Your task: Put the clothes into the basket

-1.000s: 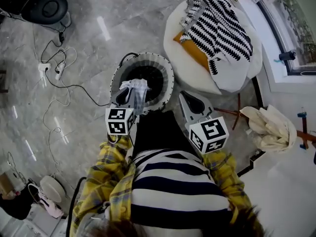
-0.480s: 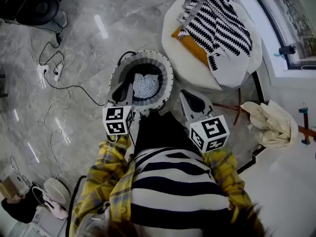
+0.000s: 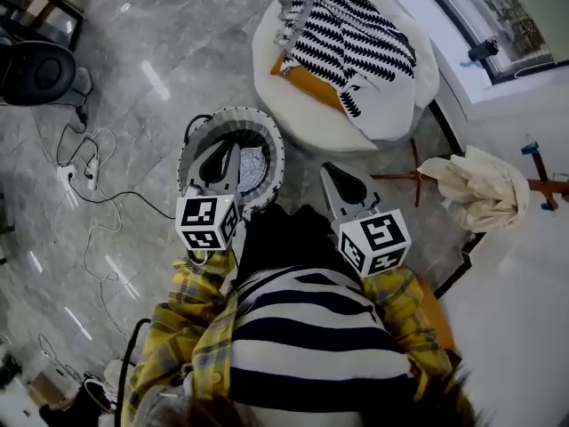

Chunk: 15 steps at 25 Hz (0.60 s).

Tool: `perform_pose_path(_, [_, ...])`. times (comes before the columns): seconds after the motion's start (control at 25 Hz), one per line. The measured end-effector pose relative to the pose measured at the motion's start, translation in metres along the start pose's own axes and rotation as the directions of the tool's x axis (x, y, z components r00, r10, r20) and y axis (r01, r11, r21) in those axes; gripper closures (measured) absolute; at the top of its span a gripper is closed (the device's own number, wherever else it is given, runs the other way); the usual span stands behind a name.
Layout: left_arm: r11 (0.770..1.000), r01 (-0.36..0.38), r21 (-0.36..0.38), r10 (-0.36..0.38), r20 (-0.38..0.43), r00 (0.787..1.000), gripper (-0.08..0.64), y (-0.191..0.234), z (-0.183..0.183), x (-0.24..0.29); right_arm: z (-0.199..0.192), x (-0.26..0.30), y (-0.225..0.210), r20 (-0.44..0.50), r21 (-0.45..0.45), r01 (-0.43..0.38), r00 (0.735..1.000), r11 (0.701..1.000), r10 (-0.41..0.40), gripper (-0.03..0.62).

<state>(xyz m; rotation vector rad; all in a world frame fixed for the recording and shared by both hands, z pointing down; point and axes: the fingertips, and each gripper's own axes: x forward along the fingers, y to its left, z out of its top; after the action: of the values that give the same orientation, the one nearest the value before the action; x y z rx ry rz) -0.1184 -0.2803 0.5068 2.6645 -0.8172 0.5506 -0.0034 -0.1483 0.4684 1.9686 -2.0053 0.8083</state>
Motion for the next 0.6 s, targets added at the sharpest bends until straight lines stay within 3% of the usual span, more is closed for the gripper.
perform_pose_path(0.16, [0.992, 0.109, 0.062, -0.112, 0.035, 0.993, 0.502, -0.046, 0.03, 0.012, 0.002, -0.028, -0.027, 0.054, 0.05, 0.084, 0.995, 0.995, -0.086, 0.565])
perform_pose_path(0.36, [0.96, 0.246, 0.133, -0.254, 0.042, 0.966, 0.502, -0.107, 0.054, 0.02, 0.001, -0.072, -0.063, 0.112, 0.11, 0.192, 0.973, 0.975, -0.204, 0.565])
perform_pose_path(0.48, [0.924, 0.342, 0.173, -0.353, 0.035, 0.935, 0.502, -0.149, 0.065, 0.025, -0.005, -0.104, -0.087, 0.138, 0.159, 0.267, 0.947, 0.951, -0.289, 0.565])
perform_pose_path(0.6, [0.871, 0.441, 0.218, -0.455, 0.017, 0.89, 0.502, -0.2, 0.072, 0.03, -0.013, -0.142, -0.113, 0.162, 0.214, 0.346, 0.91, 0.914, -0.382, 0.565])
